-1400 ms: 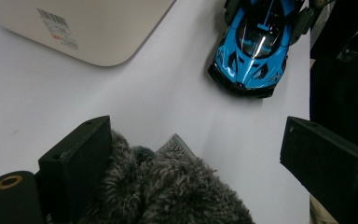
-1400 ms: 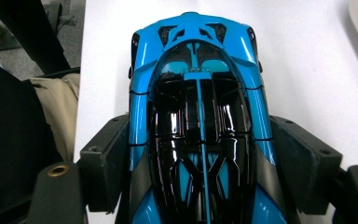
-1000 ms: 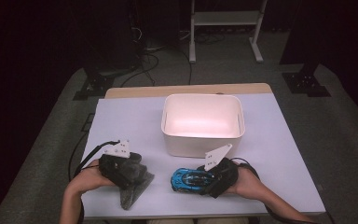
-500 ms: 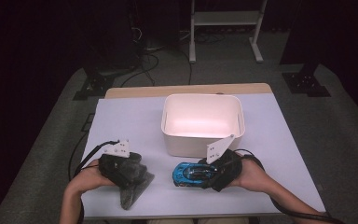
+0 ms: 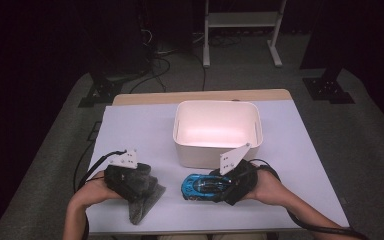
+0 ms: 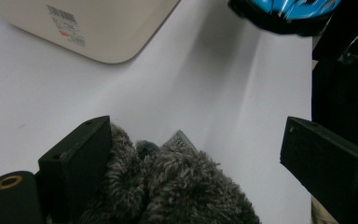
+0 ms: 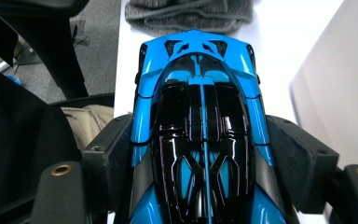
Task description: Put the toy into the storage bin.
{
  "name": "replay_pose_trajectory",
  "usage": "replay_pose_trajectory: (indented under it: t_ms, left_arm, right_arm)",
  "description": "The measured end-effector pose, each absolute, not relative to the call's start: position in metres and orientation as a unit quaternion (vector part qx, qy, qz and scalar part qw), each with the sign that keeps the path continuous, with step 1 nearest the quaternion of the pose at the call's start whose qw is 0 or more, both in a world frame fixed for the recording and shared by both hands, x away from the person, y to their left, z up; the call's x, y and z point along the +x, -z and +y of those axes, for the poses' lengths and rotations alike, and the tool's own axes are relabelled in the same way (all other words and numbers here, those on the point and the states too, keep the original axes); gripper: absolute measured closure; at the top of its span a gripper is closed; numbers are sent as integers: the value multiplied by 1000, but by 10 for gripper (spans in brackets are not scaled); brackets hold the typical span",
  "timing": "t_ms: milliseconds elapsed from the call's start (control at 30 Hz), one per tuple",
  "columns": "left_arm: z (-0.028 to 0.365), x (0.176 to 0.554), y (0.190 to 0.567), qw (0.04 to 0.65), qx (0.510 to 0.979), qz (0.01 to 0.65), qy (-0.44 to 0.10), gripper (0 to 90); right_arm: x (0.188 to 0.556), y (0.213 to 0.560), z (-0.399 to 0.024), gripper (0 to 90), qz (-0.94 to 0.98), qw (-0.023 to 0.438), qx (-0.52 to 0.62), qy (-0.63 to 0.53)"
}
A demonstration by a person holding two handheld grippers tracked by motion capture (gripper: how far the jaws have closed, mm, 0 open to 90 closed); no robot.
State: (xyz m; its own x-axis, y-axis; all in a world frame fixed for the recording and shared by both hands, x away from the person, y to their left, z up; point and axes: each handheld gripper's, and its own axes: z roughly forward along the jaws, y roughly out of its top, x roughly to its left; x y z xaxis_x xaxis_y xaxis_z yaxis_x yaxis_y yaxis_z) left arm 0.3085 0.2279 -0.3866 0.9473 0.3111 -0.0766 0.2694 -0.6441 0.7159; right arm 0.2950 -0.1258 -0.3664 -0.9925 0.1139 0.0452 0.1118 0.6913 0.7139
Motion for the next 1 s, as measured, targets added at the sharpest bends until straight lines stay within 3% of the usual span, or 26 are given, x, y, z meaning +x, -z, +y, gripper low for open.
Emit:
replay_pose_trajectory:
  t_ms: [500,1000]
  left_arm:
    - [231,309,387,394,904,164,-26,87]
    - [235,310,388,403,899,169,-25,87]
  right_arm:
    - [296,310,-132,265,912,14,48,-408]
    - [322,266,-137,265,906,24,47,-420]
